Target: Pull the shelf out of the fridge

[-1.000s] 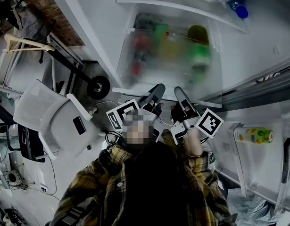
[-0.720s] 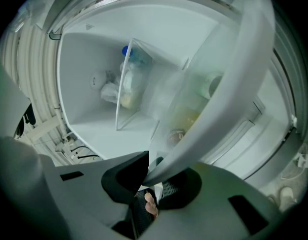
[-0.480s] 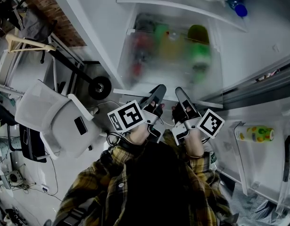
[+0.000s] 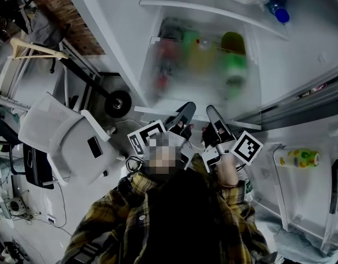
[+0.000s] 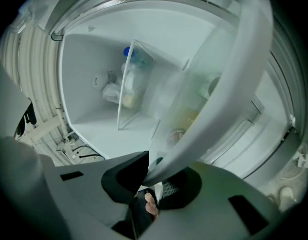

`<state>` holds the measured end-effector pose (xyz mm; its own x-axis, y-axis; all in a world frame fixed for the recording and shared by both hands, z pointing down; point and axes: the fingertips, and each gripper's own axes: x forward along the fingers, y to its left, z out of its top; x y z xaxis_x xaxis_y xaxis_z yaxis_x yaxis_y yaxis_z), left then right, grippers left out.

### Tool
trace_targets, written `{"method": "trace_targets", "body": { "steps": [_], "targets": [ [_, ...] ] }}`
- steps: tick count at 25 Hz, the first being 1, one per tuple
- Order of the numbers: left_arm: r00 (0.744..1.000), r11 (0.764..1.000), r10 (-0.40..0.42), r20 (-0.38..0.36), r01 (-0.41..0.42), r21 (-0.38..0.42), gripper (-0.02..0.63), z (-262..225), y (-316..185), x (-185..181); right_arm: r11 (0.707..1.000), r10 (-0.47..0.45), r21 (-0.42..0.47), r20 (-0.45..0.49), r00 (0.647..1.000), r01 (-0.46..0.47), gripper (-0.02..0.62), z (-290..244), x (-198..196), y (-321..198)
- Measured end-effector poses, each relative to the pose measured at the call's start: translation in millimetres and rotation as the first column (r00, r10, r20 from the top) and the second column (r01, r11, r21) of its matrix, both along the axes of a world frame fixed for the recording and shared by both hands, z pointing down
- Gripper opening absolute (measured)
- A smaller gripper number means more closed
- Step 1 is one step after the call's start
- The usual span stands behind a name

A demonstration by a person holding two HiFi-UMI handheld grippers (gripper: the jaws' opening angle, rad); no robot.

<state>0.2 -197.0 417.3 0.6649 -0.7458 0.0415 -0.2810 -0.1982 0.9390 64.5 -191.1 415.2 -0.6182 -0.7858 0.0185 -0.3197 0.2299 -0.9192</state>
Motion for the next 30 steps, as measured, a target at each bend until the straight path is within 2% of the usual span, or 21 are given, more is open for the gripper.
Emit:
{"method": "trace_targets", "body": {
  "steps": [26, 30],
  "targets": [
    [1.000, 1.000, -0.001, 0.001, 0.001, -0.006, 0.049, 0, 1, 1, 1.000, -0.001, -0.007, -0.006, 1.000, 0.001, 0.061, 1, 2, 0],
    [1.000, 1.000, 0.012, 0.002, -0.012, 0.005, 0.048, -6, -5, 8, 1.000, 0.020, -0.010, -0.026, 0.999, -0.020, 0.061, -2, 11, -4]
  ]
}}
